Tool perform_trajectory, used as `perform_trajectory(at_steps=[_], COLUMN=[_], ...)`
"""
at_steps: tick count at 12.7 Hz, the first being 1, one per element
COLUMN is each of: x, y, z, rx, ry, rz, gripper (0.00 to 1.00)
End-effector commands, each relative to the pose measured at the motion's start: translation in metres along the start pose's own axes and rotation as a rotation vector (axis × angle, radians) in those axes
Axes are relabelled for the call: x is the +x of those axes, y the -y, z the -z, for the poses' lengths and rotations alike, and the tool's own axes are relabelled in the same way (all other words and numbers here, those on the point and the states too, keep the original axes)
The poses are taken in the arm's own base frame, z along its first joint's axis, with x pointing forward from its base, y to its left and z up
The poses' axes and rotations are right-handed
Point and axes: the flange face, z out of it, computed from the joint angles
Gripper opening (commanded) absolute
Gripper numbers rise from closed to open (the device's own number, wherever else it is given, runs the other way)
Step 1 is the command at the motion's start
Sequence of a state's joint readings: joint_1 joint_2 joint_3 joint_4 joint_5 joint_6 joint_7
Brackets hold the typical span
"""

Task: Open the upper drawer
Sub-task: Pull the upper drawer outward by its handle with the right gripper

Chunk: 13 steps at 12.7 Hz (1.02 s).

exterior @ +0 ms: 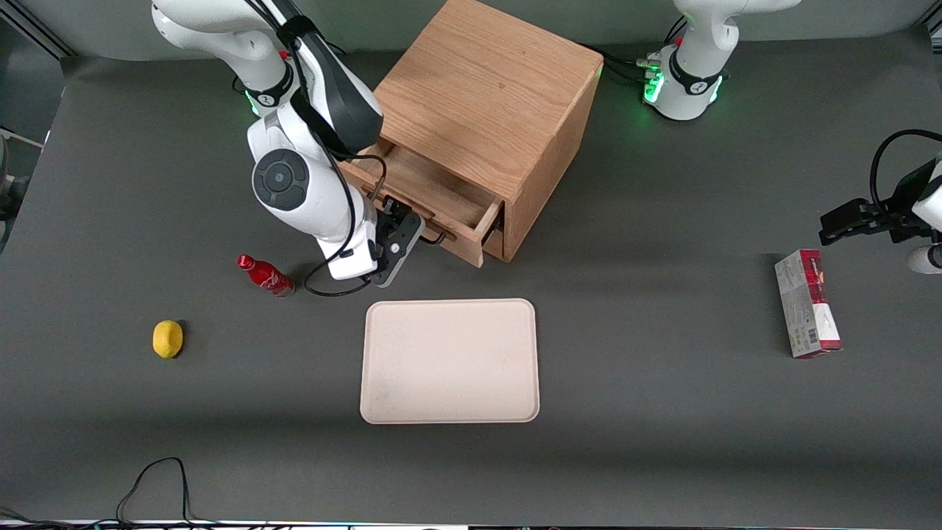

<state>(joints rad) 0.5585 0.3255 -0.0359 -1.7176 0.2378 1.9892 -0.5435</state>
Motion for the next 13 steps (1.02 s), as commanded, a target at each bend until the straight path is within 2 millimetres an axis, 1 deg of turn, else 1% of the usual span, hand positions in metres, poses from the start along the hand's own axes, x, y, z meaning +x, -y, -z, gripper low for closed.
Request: perform_trajectory(at_steps=[1, 3, 5, 6, 9, 11, 13], x=[0.003, 0.007, 0.005, 0.001, 0.002, 0.007, 0.005], y=[-0.026, -0.035, -0.044, -0.056, -0.063, -0.066, -0.079], z=[0.01, 0.012, 0.009, 0.008, 0.005, 0.01, 0.017], rx=[-0.009, 0.0, -0.002, -0.021, -0.03, -0.042, -0.049], ry=[0.003, 0.015, 0.019, 0.031, 0.058, 0.09, 0.094], rz=[0.007, -0.003, -0.016, -0.025, -0.031, -0.023, -0.036], gripper=[1.0, 1.0, 1.0, 1.0, 1.0, 1.0, 1.0])
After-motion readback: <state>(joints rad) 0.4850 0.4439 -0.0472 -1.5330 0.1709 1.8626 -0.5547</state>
